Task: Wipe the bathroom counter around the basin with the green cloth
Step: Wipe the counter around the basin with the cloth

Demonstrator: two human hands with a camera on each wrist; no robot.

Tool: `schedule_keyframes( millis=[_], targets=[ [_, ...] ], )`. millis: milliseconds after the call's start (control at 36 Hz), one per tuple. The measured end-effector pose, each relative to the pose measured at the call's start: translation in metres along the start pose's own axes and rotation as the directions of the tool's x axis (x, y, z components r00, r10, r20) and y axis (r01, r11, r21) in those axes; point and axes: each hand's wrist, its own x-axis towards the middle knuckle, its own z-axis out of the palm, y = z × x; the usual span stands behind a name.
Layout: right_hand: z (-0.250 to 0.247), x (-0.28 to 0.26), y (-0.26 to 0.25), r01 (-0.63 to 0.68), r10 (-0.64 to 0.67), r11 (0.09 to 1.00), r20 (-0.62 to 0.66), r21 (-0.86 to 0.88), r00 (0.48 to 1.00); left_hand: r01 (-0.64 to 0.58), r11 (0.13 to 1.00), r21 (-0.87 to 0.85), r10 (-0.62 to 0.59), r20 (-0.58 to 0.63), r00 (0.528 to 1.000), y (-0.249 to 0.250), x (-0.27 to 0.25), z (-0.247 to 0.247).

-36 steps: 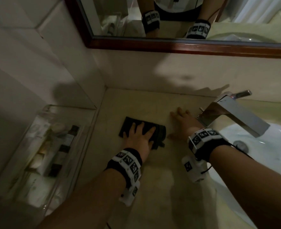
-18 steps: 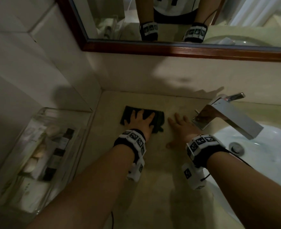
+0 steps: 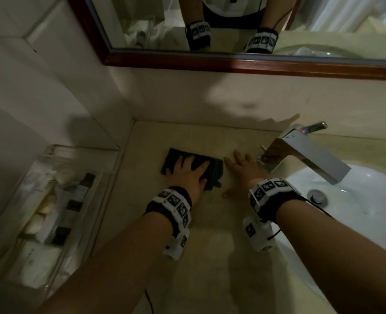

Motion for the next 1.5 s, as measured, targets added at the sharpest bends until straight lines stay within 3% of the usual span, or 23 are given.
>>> schedule_keyframes(
  millis=[139,278,417,528,611,694,778,861,972,1028,1250,1500],
  targets=[
    [-0.007,-0.005,-0.005,-0.002,0.002,1.000,0.012,0.006,1.000,-0.008,0.999,0.046,0.006,0.048,0.999,0.005,-0.030,0.012],
    [-0.031,-0.020,-0.003,0.006,-0.010,0.998,0.058,0.068,0.998,0.005,1.000,0.025,-0.007,0.057,0.998,0.015,-0.026,0.015],
    [-0.035,-0.035,0.002,0.043,-0.033,0.985,-0.062,0.169,0.998,0.039,0.999,0.023,-0.043,0.204,0.978,0.049,0.003,0.003],
    [-0.029,-0.034,-0.001,0.051,-0.024,0.980,-0.138,0.193,0.990,0.036,0.999,0.015,-0.039,0.238,0.970,0.058,0.012,-0.006],
    [-0.027,-0.036,-0.009,0.075,-0.052,0.984,-0.143,0.161,0.988,-0.035,0.999,0.000,0.034,0.234,0.972,0.046,0.009,-0.009],
    [-0.030,-0.037,-0.026,0.124,-0.101,0.983,-0.165,0.135,0.981,-0.101,0.995,-0.024,0.103,0.090,0.991,0.023,0.005,-0.012],
    [-0.027,-0.031,-0.044,0.159,-0.147,0.985,-0.162,0.062,0.976,-0.037,0.998,-0.049,0.039,0.029,0.999,-0.008,0.003,-0.023],
    [-0.019,-0.018,-0.056,0.216,-0.212,0.976,-0.184,0.002,0.960,0.059,0.996,-0.066,-0.054,0.071,0.996,-0.040,0.005,-0.030],
    [-0.004,0.001,-0.061,0.186,-0.184,0.973,0.026,-0.133,0.982,0.123,0.991,-0.050,-0.117,0.115,0.987,-0.067,0.004,-0.023],
    [0.004,0.005,-0.060,0.144,-0.138,0.979,0.055,-0.145,0.989,0.123,0.989,-0.080,-0.110,0.144,0.983,-0.069,0.001,-0.020],
    [0.003,0.004,-0.041,0.134,-0.129,0.983,0.041,-0.127,0.991,0.151,0.981,-0.124,-0.121,0.219,0.968,-0.047,0.006,-0.024],
    [-0.012,0.013,-0.020,0.084,-0.091,0.992,-0.064,-0.099,0.994,0.141,0.989,0.038,-0.145,0.334,0.931,-0.045,0.025,-0.022]
  ],
)
